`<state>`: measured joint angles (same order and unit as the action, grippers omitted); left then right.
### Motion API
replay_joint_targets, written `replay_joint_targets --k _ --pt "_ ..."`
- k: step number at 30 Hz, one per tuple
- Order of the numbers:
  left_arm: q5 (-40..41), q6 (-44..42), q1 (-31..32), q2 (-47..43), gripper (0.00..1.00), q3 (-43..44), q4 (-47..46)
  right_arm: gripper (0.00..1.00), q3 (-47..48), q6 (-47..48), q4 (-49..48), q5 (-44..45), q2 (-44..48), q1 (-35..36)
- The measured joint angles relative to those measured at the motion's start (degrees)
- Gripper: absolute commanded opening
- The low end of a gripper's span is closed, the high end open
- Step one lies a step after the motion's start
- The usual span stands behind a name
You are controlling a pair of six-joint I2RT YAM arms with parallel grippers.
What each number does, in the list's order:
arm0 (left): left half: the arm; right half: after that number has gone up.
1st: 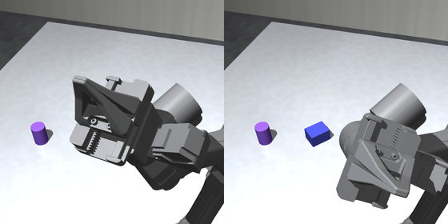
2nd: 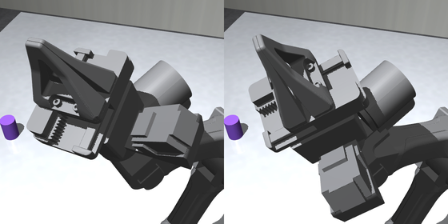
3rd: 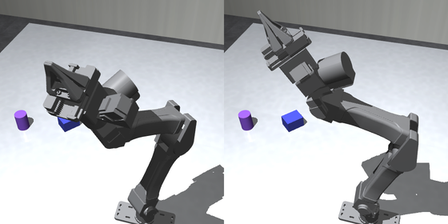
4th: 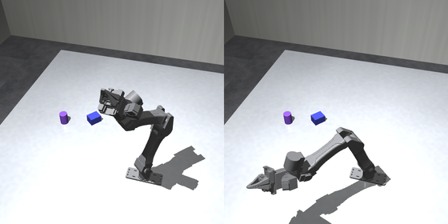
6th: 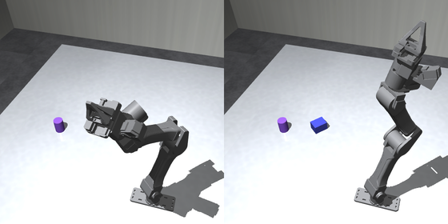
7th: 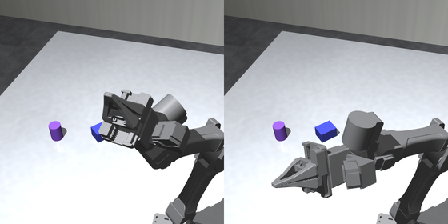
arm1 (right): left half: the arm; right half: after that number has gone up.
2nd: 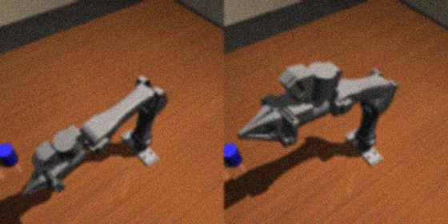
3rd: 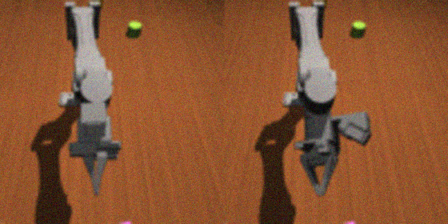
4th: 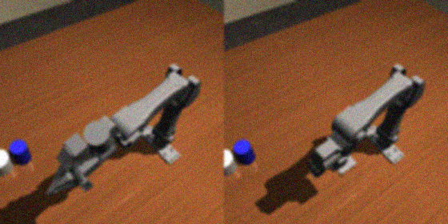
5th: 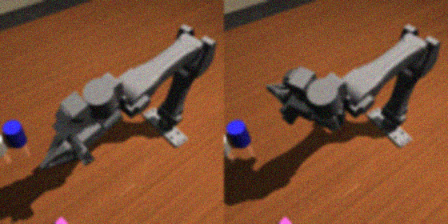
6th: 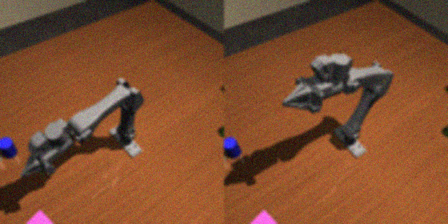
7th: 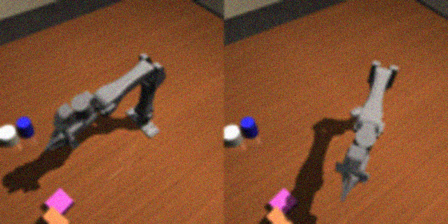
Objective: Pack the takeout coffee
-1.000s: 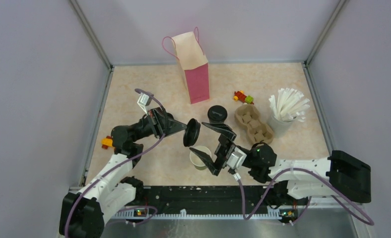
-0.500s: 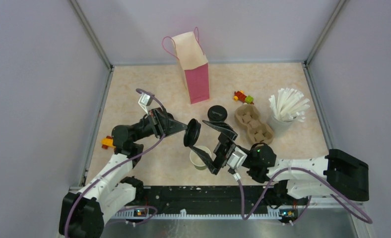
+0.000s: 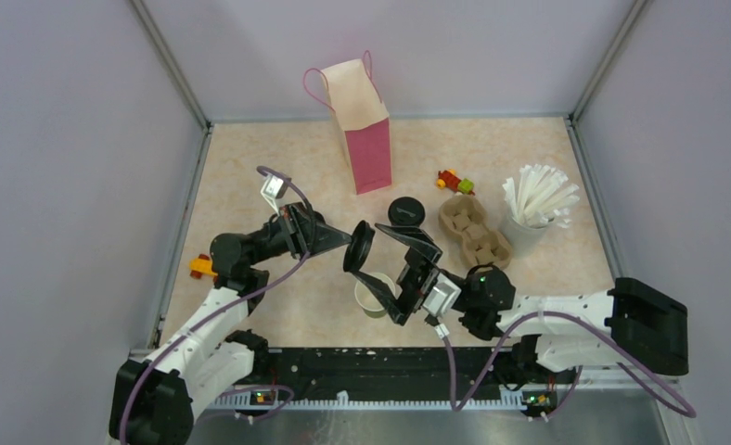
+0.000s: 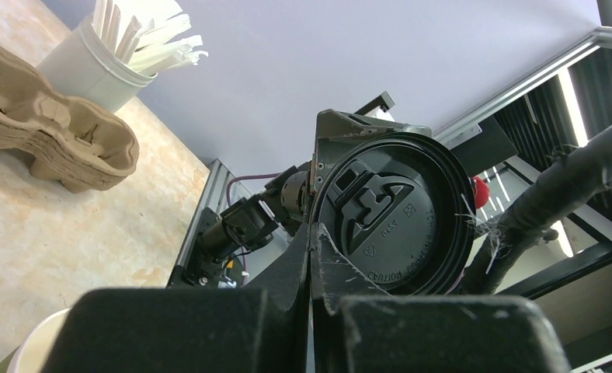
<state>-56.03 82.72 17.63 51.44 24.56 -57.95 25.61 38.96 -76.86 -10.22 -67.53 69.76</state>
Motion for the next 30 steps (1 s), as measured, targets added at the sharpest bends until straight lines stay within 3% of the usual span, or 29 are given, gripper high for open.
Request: replay_joint_targets --k 4,14,17,22,26,30 --pt "0.0 -0.2 0.1 -0.4 0.0 0.0 0.9 0.82 0.4 0.0 0.1 -0.1 -0.3 0.0" --pt "0.0 -0.4 0.1 -0.5 0.02 0.0 2.3 0.77 0.4 0.1 0.2 -0.2 -0.4 0.1" --pt "0.0 -0.9 0.1 -0.7 0.2 0.0 3.1 0.76 0.4 0.1 0.3 -0.2 -0.4 0.2" --pt "0.6 -3.3 0.1 -1.4 0.67 0.0 6.2 0.72 0.2 -0.9 0.5 0.3 0.0 0.2" --pt "2.5 -9.5 0.1 -3.5 0.87 1.3 15.1 0.69 -2.3 -4.2 3.7 2.6 4.2 0.2" --pt "9.5 -23.3 0.2 -6.6 0.98 7.2 35.1 0.68 -3.7 -12.5 15.5 8.9 14.2 0.3"
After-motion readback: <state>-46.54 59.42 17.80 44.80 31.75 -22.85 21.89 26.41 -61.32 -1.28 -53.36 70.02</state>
